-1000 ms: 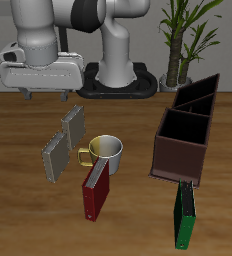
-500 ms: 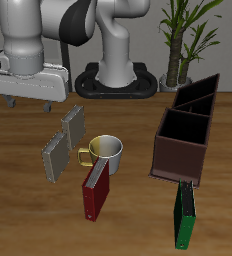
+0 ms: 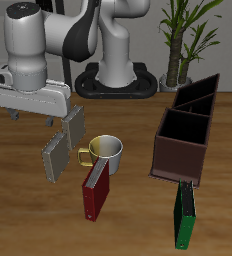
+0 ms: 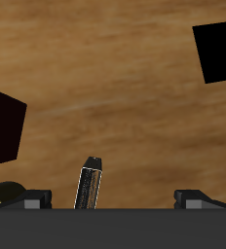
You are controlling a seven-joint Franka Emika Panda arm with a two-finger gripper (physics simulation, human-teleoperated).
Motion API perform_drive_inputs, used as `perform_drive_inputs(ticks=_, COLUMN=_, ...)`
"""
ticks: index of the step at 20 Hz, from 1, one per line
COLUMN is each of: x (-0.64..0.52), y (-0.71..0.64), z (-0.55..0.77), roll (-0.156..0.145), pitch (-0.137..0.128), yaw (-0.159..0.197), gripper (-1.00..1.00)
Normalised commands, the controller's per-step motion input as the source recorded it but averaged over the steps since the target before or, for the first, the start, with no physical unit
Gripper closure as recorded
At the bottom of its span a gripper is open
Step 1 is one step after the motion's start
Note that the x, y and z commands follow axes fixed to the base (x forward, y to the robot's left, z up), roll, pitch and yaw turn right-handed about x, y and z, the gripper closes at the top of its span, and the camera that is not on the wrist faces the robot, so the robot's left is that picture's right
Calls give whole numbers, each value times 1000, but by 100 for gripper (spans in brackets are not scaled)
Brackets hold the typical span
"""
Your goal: Place the right yellow book into the left desk caddy's front compartment
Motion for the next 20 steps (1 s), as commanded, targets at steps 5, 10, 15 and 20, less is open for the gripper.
perform_drive_inputs(ticks=5, x=-5, y=-42, z=-281, roll=-17, pitch=-31, yaw=-51, gripper=-100)
perform_drive_inputs(ticks=10, x=-65, y=5, z=-293, roll=-38, pitch=-40, yaw=-17, gripper=-100)
perform_drive_inputs(ticks=15, x=-41, y=168, z=-226, roll=-20, pitch=-35, yaw=-13, gripper=-100)
perform_drive_inputs(ticks=20, x=-28, y=141, z=-168, roll=6, pitch=-13, yaw=-36, gripper=-100)
